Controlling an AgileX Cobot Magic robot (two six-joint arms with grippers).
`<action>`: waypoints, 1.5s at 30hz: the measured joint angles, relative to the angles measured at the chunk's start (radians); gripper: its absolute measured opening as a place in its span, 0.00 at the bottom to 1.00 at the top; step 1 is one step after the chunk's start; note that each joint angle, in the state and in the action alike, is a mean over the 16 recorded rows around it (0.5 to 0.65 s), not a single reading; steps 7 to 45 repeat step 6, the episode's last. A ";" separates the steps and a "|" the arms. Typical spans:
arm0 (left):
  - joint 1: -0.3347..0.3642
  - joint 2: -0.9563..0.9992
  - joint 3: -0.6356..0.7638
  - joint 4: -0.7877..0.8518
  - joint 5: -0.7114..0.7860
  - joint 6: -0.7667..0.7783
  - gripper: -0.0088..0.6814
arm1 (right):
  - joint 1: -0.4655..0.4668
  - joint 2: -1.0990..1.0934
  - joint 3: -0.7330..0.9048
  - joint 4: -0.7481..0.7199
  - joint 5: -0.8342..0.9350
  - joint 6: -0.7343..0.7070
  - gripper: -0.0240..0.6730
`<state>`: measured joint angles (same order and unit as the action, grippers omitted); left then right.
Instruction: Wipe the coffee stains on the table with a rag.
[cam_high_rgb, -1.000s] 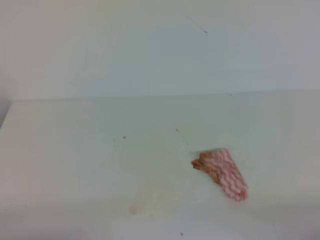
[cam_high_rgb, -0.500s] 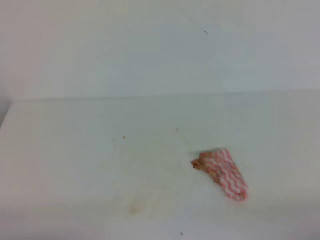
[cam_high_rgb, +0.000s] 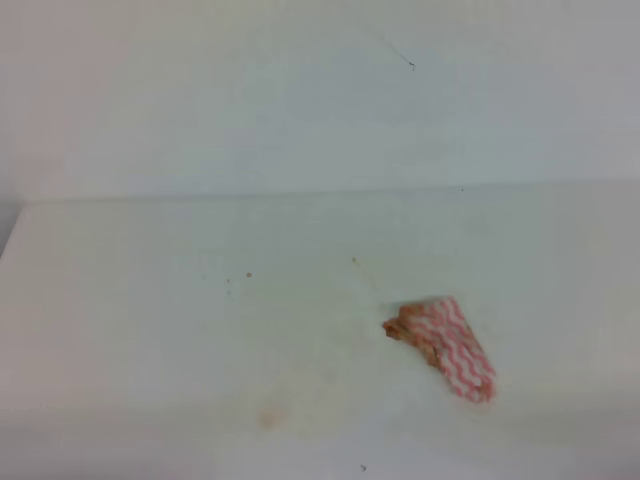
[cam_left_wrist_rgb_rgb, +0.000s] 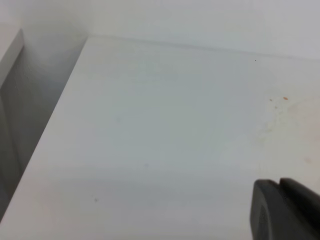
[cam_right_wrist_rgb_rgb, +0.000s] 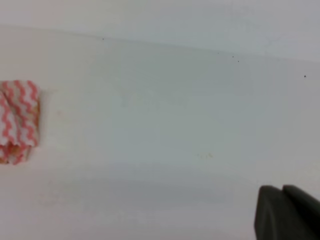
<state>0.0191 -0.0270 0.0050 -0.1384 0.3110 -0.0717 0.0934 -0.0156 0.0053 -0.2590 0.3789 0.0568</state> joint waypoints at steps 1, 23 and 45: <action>0.000 0.000 0.000 0.000 0.000 0.000 0.01 | 0.000 0.000 0.000 0.000 0.000 0.000 0.03; 0.000 0.000 0.003 0.000 0.000 0.000 0.01 | 0.000 0.000 0.000 0.000 0.000 0.000 0.03; 0.000 0.000 0.003 0.000 0.000 0.000 0.01 | 0.000 0.000 0.000 0.000 0.000 0.000 0.03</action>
